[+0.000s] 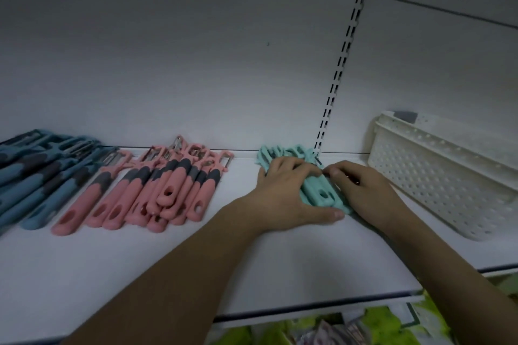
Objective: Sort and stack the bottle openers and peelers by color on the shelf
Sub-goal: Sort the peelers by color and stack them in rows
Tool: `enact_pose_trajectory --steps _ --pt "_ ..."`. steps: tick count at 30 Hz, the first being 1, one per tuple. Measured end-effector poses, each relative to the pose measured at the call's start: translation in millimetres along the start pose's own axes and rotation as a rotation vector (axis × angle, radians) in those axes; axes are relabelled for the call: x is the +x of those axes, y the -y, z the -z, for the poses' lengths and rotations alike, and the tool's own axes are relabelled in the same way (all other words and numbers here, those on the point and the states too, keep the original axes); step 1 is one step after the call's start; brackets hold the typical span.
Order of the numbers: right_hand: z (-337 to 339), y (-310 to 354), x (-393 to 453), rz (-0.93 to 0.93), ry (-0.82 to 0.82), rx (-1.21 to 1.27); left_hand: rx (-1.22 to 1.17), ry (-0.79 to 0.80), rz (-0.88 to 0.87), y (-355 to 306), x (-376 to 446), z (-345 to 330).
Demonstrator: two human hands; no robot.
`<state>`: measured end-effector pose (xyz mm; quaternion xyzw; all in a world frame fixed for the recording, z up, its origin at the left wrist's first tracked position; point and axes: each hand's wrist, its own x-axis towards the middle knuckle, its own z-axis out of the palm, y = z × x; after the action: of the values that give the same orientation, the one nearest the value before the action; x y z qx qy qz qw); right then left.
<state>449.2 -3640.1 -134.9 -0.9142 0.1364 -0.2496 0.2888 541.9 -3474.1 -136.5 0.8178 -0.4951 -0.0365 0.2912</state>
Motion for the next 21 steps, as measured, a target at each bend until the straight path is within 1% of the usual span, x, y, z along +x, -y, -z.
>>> enact_pose_trajectory --steps 1,3,6,9,12,14,16,18,19,21 --pt "-0.7 -0.6 1.2 -0.007 -0.022 0.000 0.041 -0.006 -0.001 0.7 -0.1 -1.4" --pt "-1.9 -3.8 5.2 -0.051 -0.120 0.031 0.077 0.001 0.002 0.9 0.1 -3.8" --pt "-2.3 -8.2 10.3 -0.151 -0.249 0.121 0.047 0.026 -0.001 -1.0 -1.0 -3.0" --pt "-1.3 -9.9 10.3 -0.177 -0.268 0.116 0.007 -0.027 0.030 -6.2 -4.5 -0.2" --pt "1.8 -8.2 8.0 -0.186 -0.265 0.104 0.048 -0.109 0.032 -18.0 -14.0 6.8" --pt "1.7 -2.3 4.1 -0.135 -0.250 0.008 0.060 -0.121 0.020 -23.0 -28.1 21.5" --pt "3.4 8.9 -3.5 -0.052 -0.310 -0.079 0.010 -0.137 -0.022 -21.6 -52.9 46.9" --pt "5.7 31.8 -14.6 0.023 -0.375 -0.070 0.025 -0.235 -0.079 -10.5 -90.3 74.6" --pt "5.6 47.3 -20.2 0.047 -0.372 -0.042 0.047 -0.292 -0.074 0.2 -112.7 86.6" --pt "-1.3 81.3 -28.0 0.090 -0.317 0.025 0.064 -0.369 0.044 30.3 -152.9 103.3"
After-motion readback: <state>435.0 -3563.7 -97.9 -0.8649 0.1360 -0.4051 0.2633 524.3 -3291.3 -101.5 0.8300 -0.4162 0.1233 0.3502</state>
